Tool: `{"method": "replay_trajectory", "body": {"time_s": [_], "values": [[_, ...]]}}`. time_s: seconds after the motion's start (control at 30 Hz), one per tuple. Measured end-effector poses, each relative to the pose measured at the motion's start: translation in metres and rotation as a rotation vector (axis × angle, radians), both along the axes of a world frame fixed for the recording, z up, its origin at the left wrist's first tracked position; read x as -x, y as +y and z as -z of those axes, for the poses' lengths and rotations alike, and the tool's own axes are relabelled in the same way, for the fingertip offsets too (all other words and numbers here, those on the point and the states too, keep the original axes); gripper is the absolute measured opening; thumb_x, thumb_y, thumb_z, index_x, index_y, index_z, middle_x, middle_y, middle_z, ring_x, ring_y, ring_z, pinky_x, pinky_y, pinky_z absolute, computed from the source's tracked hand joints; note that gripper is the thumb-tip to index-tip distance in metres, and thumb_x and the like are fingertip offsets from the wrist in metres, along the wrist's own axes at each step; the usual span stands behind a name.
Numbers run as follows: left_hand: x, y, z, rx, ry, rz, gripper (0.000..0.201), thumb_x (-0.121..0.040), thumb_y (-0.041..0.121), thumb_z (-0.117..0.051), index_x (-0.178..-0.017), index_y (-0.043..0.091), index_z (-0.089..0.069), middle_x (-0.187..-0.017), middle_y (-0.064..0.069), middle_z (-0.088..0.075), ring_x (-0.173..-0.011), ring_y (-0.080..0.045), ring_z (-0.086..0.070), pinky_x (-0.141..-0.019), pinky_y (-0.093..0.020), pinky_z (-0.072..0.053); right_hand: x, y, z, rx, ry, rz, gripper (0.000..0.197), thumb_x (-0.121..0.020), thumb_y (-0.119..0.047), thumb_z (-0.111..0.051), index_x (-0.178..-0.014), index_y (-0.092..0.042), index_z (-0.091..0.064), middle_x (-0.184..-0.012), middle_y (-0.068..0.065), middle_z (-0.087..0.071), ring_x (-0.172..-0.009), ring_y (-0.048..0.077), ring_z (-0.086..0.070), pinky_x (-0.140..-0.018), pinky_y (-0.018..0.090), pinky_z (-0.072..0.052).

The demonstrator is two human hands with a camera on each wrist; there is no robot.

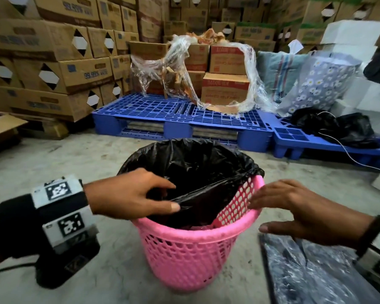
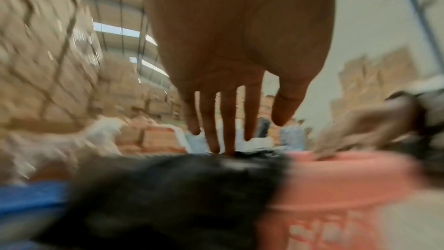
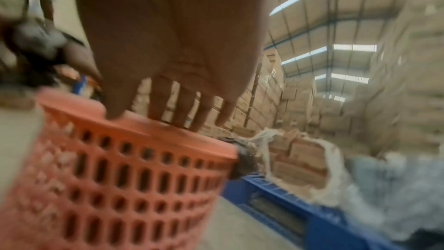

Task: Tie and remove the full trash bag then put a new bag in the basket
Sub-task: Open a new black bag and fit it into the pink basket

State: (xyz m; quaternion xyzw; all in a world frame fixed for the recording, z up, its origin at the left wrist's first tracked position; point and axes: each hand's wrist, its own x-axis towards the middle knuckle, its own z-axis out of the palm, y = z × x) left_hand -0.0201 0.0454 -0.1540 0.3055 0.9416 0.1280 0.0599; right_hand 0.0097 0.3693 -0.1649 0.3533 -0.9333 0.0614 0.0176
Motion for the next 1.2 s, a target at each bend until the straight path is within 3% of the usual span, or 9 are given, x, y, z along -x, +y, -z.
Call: {"method": "replay_trajectory", "body": {"time_s": [0.13, 0.37, 0.43, 0.57, 0.63, 0.7, 0.83, 1.0, 1.2], "values": [[-0.015, 0.004, 0.013, -0.083, -0.194, 0.068, 0.052, -0.074, 0.058, -0.064, -0.12, 0.034, -0.056, -0.11, 0.02, -0.068, -0.097, 0.007, -0.061, -0.085, -0.025, -0.053, -0.008, -0.022, 0.006, 0.027, -0.006, -0.06, 0.027, -0.084, -0.054, -0.055, -0.094, -0.031, -0.066, -0.089, -0.014, -0.067, -0.083, 0.008, -0.058, -0.076, 0.033, -0.051], [-0.011, -0.027, 0.003, -0.098, -0.324, 0.09, 0.044, -0.066, 0.047, -0.076, -0.106, 0.034, -0.066, -0.1, 0.017, -0.069, -0.091, 0.0, -0.065, -0.081, -0.024, -0.053, -0.028, -0.055, 0.012, 0.143, -0.099, -0.168, 0.031, -0.08, -0.055, -0.061, -0.091, -0.026, -0.068, -0.085, -0.01, -0.066, -0.078, 0.006, -0.057, -0.07, 0.027, -0.048], [-0.014, -0.028, 0.0, -0.072, -0.255, 0.108, 0.046, -0.063, 0.054, -0.074, -0.104, 0.035, -0.066, -0.096, 0.019, -0.067, -0.093, 0.002, -0.063, -0.079, -0.017, -0.05, -0.021, -0.055, 0.01, 0.193, -0.06, -0.082, 0.048, -0.072, -0.064, -0.061, -0.108, -0.032, -0.06, -0.106, -0.008, -0.06, -0.097, 0.009, -0.054, -0.084, 0.031, -0.05], [-0.023, -0.024, 0.004, 0.039, -0.103, 0.188, 0.035, -0.064, 0.068, -0.066, -0.092, 0.052, -0.052, -0.089, 0.027, -0.053, -0.092, 0.005, -0.052, -0.076, -0.01, -0.038, 0.003, -0.045, -0.004, -0.015, -0.232, 0.117, 0.105, -0.058, -0.078, -0.058, -0.146, -0.035, -0.017, -0.147, -0.016, -0.029, -0.132, 0.002, -0.023, -0.115, 0.027, -0.015], [-0.029, -0.022, 0.005, 0.036, -0.059, 0.21, 0.026, -0.068, 0.065, -0.065, -0.079, 0.05, -0.047, -0.082, 0.023, -0.05, -0.085, 0.0, -0.05, -0.072, -0.016, -0.039, 0.011, -0.042, -0.004, -0.04, -0.354, 0.108, 0.091, -0.059, -0.076, -0.057, -0.138, -0.035, -0.037, -0.135, -0.017, -0.049, -0.12, 0.002, -0.042, -0.11, 0.031, -0.034], [-0.033, -0.024, 0.006, -0.017, -0.051, 0.214, 0.028, -0.071, 0.057, -0.067, -0.072, 0.035, -0.049, -0.075, 0.013, -0.051, -0.076, -0.008, -0.05, -0.066, -0.027, -0.044, 0.012, -0.038, -0.003, 0.096, -0.396, 0.052, 0.056, -0.065, -0.065, -0.067, -0.106, -0.028, -0.065, -0.101, -0.009, -0.072, -0.087, 0.002, -0.063, -0.078, 0.025, -0.054], [-0.045, -0.028, 0.009, -0.031, 0.058, 0.287, 0.03, -0.08, 0.051, -0.06, -0.074, 0.024, -0.05, -0.07, 0.007, -0.054, -0.067, -0.008, -0.048, -0.062, -0.029, -0.042, -0.001, -0.027, -0.002, 0.193, -0.266, -0.062, 0.031, -0.069, -0.046, -0.077, -0.071, -0.02, -0.061, -0.068, -0.005, -0.061, -0.062, 0.009, -0.058, -0.055, 0.027, -0.049], [-0.061, -0.032, 0.014, 0.097, 0.35, 0.333, 0.02, -0.089, 0.043, -0.049, -0.081, 0.027, -0.058, -0.071, 0.01, -0.06, -0.063, -0.01, -0.055, -0.056, -0.028, -0.047, -0.027, -0.023, 0.013, 0.129, -0.012, -0.164, 0.017, -0.083, -0.046, -0.058, -0.083, -0.03, -0.063, -0.076, -0.015, -0.06, -0.069, 0.002, -0.055, -0.061, 0.028, -0.052], [-0.084, -0.038, 0.04, 0.24, 0.504, 0.357, 0.011, -0.085, 0.014, -0.055, -0.082, 0.018, -0.065, -0.074, 0.003, -0.067, -0.061, -0.02, -0.06, -0.052, -0.033, -0.05, -0.05, -0.025, 0.038, 0.053, 0.41, -0.173, 0.028, -0.088, -0.028, -0.048, -0.069, -0.017, -0.066, -0.06, -0.002, -0.06, -0.05, 0.022, -0.055, -0.044, 0.033, -0.049]]}}
